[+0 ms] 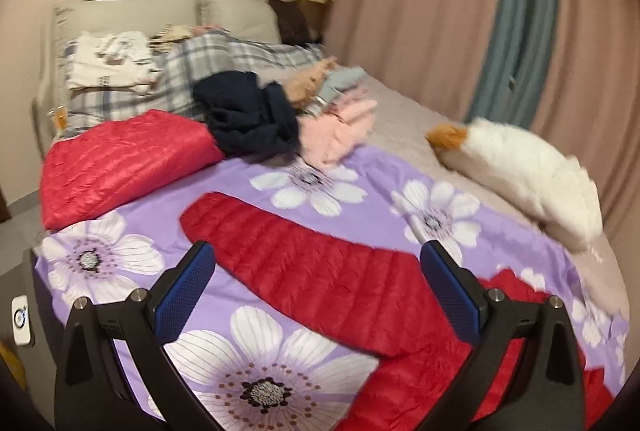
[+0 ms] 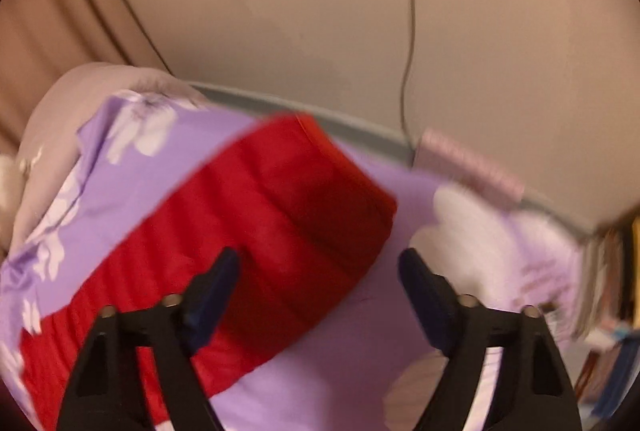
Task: Fold large clothes
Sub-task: 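Grasp the red jacket's sleeve cuff with the right tool and lift, then lay the sleeve across the jacket body and open the right tool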
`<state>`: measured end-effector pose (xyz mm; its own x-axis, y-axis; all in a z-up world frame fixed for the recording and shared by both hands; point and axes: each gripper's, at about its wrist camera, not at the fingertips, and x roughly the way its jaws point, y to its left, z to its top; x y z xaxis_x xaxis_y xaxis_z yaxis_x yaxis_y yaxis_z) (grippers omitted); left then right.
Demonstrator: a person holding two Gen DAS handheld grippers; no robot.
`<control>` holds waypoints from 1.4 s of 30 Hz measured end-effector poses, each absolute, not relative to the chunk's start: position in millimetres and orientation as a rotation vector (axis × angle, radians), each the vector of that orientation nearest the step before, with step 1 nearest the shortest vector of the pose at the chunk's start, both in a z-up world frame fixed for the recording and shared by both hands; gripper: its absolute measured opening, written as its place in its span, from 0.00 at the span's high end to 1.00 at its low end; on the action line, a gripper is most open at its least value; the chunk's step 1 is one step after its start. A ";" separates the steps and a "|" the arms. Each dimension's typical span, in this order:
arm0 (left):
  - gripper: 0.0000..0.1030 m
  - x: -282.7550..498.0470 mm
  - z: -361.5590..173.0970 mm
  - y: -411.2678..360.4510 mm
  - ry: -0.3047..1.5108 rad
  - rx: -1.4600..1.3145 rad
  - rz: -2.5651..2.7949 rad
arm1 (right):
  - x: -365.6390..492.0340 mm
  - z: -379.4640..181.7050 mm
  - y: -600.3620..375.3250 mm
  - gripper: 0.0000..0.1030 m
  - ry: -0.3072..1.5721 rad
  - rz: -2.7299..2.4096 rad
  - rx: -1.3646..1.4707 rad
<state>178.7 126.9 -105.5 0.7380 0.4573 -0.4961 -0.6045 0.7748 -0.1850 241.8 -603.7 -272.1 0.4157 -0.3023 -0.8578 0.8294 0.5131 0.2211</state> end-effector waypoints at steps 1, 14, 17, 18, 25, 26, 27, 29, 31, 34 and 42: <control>0.01 180.8 -108.3 124.2 0.457 -0.335 0.580 | 242.0 -278.4 -604.8 0.27 0.849 -0.781 0.751; 0.01 181.3 -120.4 120.5 0.479 -0.285 0.563 | 256.7 -196.7 -542.8 0.91 0.619 -0.712 0.567; 0.01 176.9 -118.5 128.2 0.473 -0.298 0.569 | 265.1 -152.9 -503.9 0.91 0.560 -0.662 0.484; 0.01 175.0 -118.1 131.9 0.474 -0.304 0.571 | 265.7 -139.7 -488.1 0.91 0.535 -0.634 0.473; 0.01 152.8 -125.7 161.7 0.465 -0.341 0.652 | 291.4 -76.8 -340.0 0.91 0.434 -0.430 0.336; 0.01 150.2 -126.8 167.3 0.470 -0.349 0.655 | 296.8 -73.2 -326.3 0.91 0.429 -0.392 0.331; 0.01 147.0 -126.9 172.4 0.470 -0.354 0.658 | 303.7 -66.9 -297.9 0.91 0.426 -0.341 0.312; 0.01 140.0 -127.0 180.9 0.466 -0.358 0.679 | 316.4 -62.7 -250.1 0.91 0.424 -0.276 0.264; 0.01 131.6 -126.2 188.9 0.450 -0.349 0.706 | 324.9 -61.7 -209.7 0.91 0.436 -0.190 0.249; 0.01 126.9 -126.9 197.2 0.451 -0.337 0.720 | 327.8 -66.3 -154.5 0.91 0.464 -0.112 0.199; 0.01 119.7 -132.3 220.0 0.474 -0.364 0.749 | 336.6 -92.2 -65.2 0.79 0.479 -0.010 0.017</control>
<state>119.7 220.0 -132.3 0.6366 0.5595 -0.5308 -0.7190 0.6794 -0.1462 336.6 -65.2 -92.2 0.8873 -0.0055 -0.4611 0.0134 0.9998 0.0140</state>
